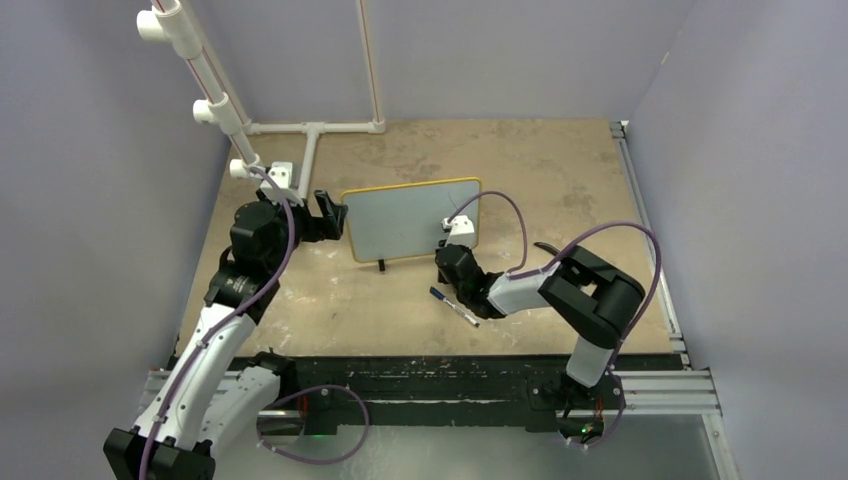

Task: Write a sentence on the whiteboard
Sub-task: Move the whiteboard to the center of the board, then pick up the whiteboard marker at the center of the board.

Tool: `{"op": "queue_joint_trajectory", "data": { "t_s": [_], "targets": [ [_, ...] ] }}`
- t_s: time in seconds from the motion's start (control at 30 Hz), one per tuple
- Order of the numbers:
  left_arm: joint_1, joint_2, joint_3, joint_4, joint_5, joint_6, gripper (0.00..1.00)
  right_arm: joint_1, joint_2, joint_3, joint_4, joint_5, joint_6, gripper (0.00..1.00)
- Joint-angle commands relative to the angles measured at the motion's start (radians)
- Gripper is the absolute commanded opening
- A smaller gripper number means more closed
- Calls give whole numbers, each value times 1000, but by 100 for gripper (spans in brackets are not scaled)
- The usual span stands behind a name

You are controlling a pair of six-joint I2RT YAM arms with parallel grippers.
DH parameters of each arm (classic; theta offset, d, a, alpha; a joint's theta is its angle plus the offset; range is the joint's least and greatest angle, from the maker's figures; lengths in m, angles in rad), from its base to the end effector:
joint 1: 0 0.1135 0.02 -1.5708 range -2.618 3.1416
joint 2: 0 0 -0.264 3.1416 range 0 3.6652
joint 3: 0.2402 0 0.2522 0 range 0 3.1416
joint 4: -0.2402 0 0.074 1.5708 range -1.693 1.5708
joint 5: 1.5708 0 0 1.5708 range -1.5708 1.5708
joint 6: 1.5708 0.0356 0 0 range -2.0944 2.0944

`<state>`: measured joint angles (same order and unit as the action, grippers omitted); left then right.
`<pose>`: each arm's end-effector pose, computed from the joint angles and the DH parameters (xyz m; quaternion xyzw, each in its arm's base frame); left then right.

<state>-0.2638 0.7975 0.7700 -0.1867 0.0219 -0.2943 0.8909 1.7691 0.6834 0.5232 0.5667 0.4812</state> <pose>0.1825 -0.0501 0.3324 -0.0050 0.7786 -0.1810 0.6008 0.2207 0.2425 0.1281 -0.0388 0.8506 0.1044 0.5139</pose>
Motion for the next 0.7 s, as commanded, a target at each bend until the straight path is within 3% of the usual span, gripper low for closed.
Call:
{"op": "queue_joint_trajectory", "data": {
  "t_s": [0.0,0.27,0.57,0.67],
  "targets": [
    [6,16,-7,41,29,12,87,-1,-84,-42,-81,66,46,23],
    [5,44,-10,43,62,11,88,9,-337,-105,-211,-59,6,52],
    [5,44,-6,21,74,56,88,14,-572,-150,-420,-447,19,62],
    [5,37,-12,12,58,65,88,16,-601,-156,-488,-503,59,62]
  ]
}}
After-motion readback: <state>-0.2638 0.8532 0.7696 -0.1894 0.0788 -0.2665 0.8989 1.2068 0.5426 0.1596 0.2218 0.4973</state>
